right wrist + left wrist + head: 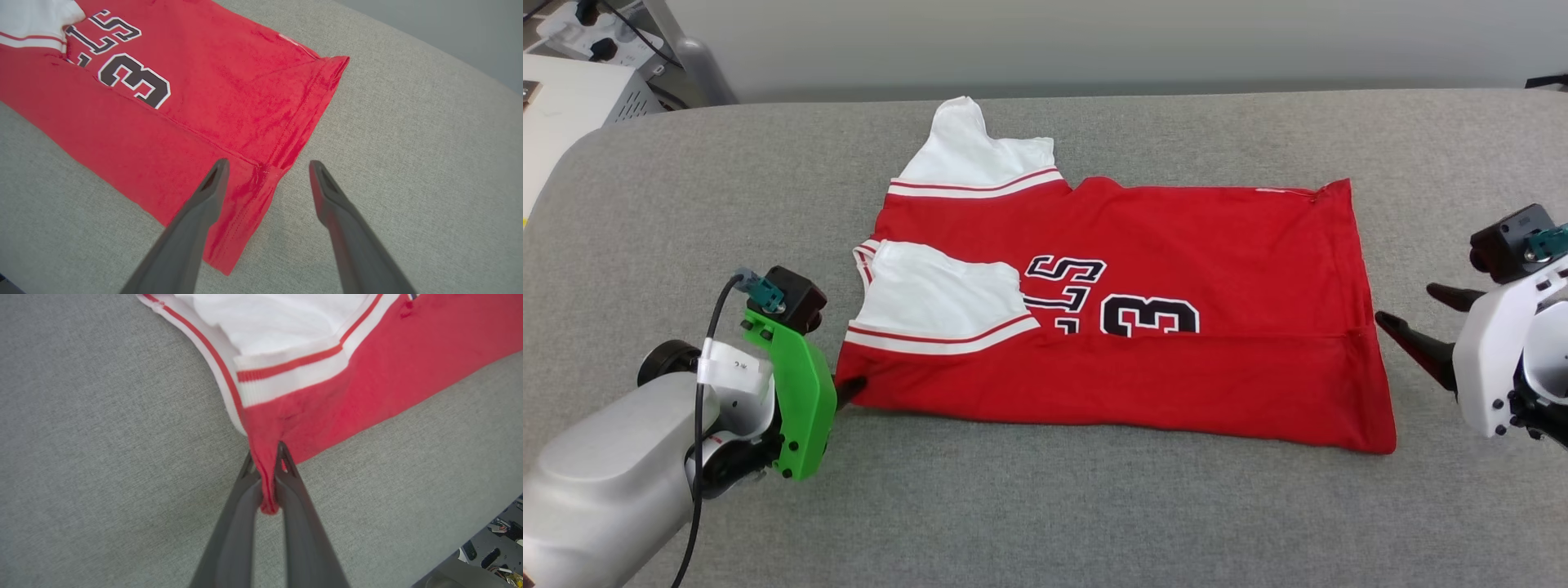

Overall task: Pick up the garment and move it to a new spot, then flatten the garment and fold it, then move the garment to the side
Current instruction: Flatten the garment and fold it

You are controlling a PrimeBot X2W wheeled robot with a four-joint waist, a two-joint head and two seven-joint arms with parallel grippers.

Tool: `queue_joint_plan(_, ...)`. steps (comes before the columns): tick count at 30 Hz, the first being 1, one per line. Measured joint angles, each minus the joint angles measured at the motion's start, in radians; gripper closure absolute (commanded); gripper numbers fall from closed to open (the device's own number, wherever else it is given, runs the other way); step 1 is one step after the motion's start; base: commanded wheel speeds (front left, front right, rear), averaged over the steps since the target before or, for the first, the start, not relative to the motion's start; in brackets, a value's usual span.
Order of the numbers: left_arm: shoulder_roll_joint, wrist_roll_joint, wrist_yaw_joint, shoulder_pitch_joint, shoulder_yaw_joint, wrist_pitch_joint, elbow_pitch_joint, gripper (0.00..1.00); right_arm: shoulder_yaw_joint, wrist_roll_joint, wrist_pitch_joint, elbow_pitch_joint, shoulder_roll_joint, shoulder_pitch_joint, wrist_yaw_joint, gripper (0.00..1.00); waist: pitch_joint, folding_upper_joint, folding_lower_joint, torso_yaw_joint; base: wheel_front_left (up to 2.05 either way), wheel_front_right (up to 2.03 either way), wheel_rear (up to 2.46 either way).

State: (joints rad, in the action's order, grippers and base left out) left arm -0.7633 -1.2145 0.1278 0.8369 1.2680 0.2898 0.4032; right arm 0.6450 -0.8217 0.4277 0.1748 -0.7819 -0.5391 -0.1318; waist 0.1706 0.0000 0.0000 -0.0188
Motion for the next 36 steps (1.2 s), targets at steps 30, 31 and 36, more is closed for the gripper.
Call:
queue_joint_plan(30,0.018,0.018,0.0,0.022,0.004,-0.062,0.016,1.0,0.02,0.005,-0.086,0.281,0.167,0.085,0.001,1.0,0.066,0.0,0.0,0.037,0.0,0.0,0.0)
queue_joint_plan(31,0.018,0.018,0.0,0.02,0.004,-0.063,0.018,1.0,0.025,0.004,-0.095,0.281,0.168,0.085,0.001,1.0,0.062,0.0,0.0,0.036,0.0,0.0,0.0)
queue_joint_plan(36,0.008,0.017,0.0,-0.018,0.006,-0.079,0.014,1.0,0.04,-0.002,-0.141,0.262,0.152,0.091,0.0,1.0,0.03,0.0,0.0,0.03,0.0,0.0,0.0)
